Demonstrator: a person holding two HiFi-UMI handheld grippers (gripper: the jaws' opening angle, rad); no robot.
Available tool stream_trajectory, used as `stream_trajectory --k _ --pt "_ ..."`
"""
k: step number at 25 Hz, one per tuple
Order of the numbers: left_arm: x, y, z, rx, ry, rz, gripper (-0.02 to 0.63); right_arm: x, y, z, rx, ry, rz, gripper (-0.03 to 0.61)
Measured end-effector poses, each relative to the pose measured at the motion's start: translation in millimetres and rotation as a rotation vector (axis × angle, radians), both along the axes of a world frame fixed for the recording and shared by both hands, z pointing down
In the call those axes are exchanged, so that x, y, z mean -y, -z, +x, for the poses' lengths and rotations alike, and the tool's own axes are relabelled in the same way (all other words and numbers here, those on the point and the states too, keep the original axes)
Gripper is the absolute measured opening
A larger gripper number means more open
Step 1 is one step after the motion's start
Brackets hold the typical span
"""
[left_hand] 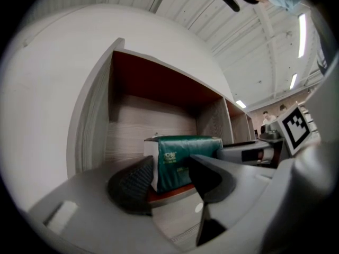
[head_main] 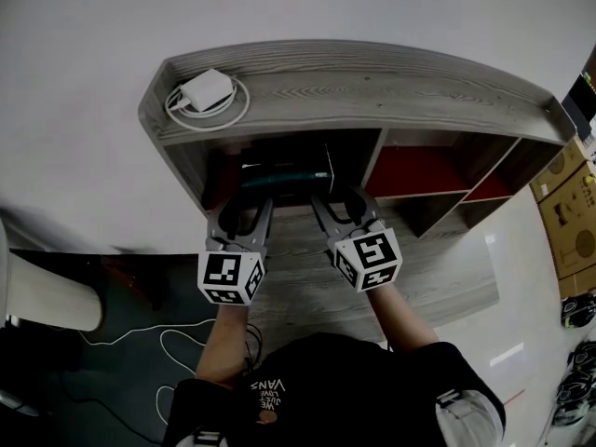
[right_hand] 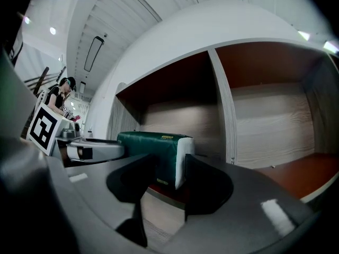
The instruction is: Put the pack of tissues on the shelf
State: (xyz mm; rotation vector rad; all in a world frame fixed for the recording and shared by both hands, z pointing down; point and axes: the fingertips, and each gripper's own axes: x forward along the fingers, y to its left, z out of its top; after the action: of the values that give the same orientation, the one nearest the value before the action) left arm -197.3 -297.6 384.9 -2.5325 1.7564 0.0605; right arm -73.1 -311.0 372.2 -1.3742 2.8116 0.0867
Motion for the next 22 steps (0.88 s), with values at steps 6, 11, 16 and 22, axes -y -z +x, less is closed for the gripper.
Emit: stream_trajectory --k 6,11,16,22 --pt "-7 0 -4 -0.003 0.018 0.018 0.235 -6 0 9 0.017 -0.027 -0.001 0.170" --pt "-18 6 -4 -0.009 0.025 0.052 0.235 -19 5 15 0.020 -0.061 0.033 0.169" --pt "-25 6 -2 -0.001 0.021 0.056 0.233 -26 4 13 0.017 -0.060 0.037 0.167" --pt "-28 10 2 0.013 0.000 0.061 0.119 -27 7 12 0.021 -0.068 0.043 0.026"
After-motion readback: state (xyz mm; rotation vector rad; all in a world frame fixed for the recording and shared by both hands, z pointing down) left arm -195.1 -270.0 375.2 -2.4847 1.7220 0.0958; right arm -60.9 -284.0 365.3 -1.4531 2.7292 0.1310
